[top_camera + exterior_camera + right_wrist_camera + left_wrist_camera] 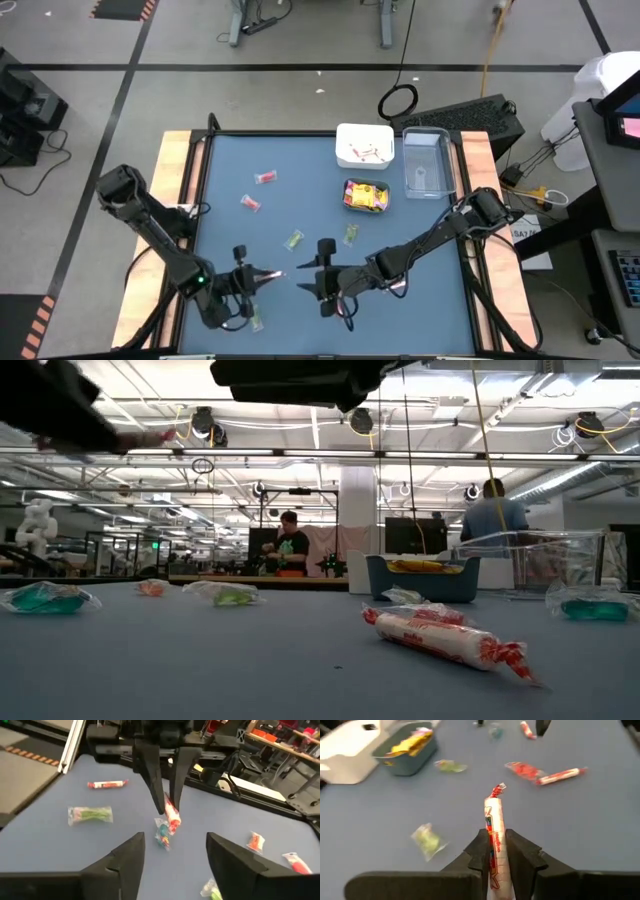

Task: Sort candy
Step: Put the middle left white candy into the white bin

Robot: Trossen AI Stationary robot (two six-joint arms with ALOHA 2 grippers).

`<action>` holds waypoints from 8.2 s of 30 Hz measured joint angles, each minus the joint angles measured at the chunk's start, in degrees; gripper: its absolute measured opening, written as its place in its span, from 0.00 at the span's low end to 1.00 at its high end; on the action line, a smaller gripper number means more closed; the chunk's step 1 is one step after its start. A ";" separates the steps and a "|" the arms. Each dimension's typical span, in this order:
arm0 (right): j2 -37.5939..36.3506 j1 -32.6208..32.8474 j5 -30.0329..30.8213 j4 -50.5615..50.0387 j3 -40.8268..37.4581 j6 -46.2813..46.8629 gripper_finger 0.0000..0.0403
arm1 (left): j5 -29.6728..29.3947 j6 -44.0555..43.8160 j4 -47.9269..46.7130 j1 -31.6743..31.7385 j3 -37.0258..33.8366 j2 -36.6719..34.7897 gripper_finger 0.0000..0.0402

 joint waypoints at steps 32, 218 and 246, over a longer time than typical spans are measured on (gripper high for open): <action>0.09 -5.61 -10.82 -7.82 0.00 -5.57 0.32 | 27.10 9.38 11.05 19.41 -0.02 -2.93 0.14; -24.82 -12.56 7.98 41.83 -36.87 -2.44 0.10 | 6.64 7.94 12.56 8.55 -1.41 -3.61 0.65; -30.27 -42.68 -4.99 -52.25 -8.66 3.73 0.10 | 8.42 3.35 8.05 8.37 -1.39 -3.61 0.65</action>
